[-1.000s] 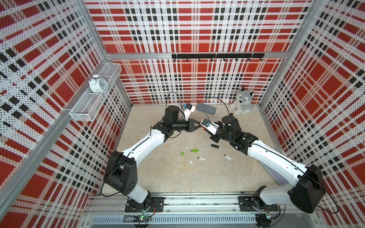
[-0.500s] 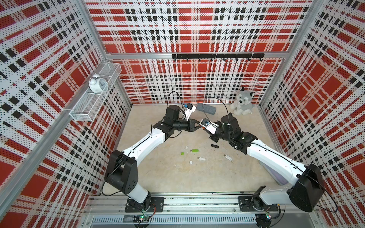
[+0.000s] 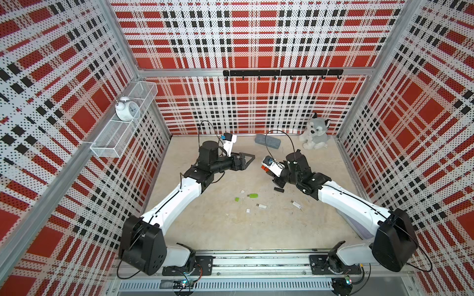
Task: Close the usb drive cover
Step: Close the cover of the USB drive, then place the USB drive at the center of the board.
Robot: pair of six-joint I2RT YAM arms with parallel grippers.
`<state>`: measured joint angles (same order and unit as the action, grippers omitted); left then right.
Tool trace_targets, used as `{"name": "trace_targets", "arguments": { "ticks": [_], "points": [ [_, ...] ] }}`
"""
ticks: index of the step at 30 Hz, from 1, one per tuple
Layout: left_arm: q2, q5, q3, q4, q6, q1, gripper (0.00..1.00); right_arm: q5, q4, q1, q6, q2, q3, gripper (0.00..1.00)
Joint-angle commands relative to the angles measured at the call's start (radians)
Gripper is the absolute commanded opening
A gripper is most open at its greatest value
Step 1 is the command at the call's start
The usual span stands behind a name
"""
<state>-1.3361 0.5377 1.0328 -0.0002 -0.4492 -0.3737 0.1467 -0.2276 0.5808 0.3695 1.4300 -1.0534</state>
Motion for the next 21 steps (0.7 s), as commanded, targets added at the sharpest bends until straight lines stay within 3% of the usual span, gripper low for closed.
{"name": "trace_targets", "arguments": {
  "ticks": [1,9,21],
  "points": [
    [0.110,-0.215,-0.086,0.101,0.009,0.022,0.98,0.069,-0.093,-0.036,-0.108,0.120,-0.055,0.08],
    [0.320,-0.468,-0.276,0.234,0.047,0.031,0.98,0.128,-0.233,-0.045,-0.176,0.397,-0.222,0.09],
    [0.338,-0.474,-0.323,0.258,0.033,0.061,0.98,0.040,-0.333,-0.044,-0.177,0.565,-0.335,0.13]
  ]
}}
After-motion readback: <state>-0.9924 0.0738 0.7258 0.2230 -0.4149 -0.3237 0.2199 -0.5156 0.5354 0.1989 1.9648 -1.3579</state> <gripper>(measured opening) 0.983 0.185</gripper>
